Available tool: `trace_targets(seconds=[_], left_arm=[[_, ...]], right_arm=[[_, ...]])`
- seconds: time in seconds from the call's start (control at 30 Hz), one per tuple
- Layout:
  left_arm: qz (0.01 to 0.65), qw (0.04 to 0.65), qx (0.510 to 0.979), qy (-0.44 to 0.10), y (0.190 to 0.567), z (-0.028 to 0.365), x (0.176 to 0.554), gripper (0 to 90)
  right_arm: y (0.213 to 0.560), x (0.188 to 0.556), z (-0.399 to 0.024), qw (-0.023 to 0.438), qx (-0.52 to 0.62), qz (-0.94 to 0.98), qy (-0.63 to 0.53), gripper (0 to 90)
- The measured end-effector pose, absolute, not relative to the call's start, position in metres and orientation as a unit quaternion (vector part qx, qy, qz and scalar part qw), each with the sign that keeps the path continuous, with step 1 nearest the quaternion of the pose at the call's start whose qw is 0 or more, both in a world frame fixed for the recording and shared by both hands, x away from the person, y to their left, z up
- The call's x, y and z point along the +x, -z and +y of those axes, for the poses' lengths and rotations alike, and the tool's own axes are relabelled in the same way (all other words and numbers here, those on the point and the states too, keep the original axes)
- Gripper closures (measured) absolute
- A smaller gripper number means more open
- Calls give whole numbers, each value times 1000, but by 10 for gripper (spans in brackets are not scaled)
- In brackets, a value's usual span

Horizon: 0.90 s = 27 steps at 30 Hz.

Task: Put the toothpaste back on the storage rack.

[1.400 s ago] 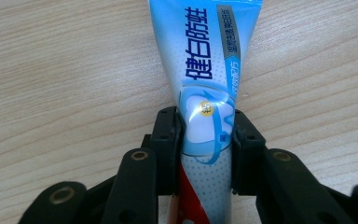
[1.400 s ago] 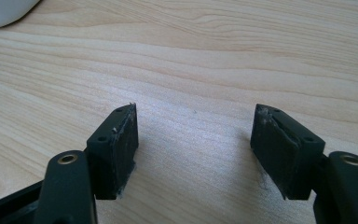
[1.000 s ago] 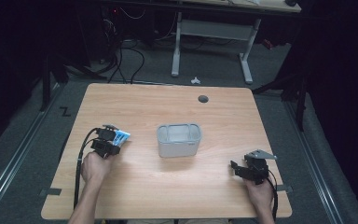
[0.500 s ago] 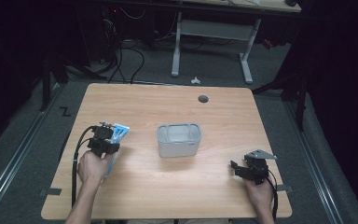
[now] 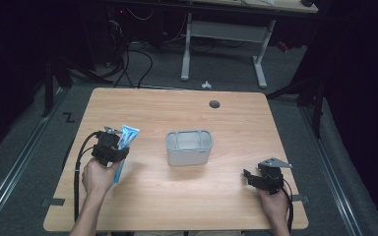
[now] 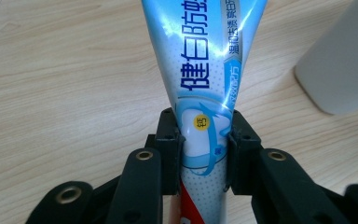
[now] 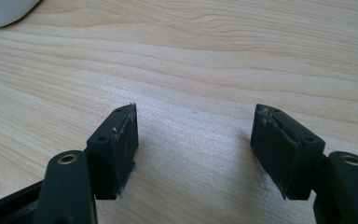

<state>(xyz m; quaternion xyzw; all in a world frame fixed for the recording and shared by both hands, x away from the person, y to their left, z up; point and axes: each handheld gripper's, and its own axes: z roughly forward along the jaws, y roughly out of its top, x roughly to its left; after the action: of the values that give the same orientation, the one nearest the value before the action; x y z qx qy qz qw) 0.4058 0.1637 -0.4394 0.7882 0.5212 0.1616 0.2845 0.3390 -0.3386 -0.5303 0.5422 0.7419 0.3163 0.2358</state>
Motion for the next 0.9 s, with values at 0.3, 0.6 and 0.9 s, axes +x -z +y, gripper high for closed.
trace_targets(seconds=[0.3, 0.6, 0.9], left_arm=[[507, 325, 783, -156, 428, 162, 399, 713], [495, 356, 778, -152, 417, 159, 393, 714], [484, 388, 771, -144, 409, 155, 390, 715]], right_arm=[[530, 339, -339, 236, 542, 742, -316, 324], [530, 339, -338, 237, 542, 742, -316, 324], [530, 339, -338, 237, 542, 742, -316, 325]])
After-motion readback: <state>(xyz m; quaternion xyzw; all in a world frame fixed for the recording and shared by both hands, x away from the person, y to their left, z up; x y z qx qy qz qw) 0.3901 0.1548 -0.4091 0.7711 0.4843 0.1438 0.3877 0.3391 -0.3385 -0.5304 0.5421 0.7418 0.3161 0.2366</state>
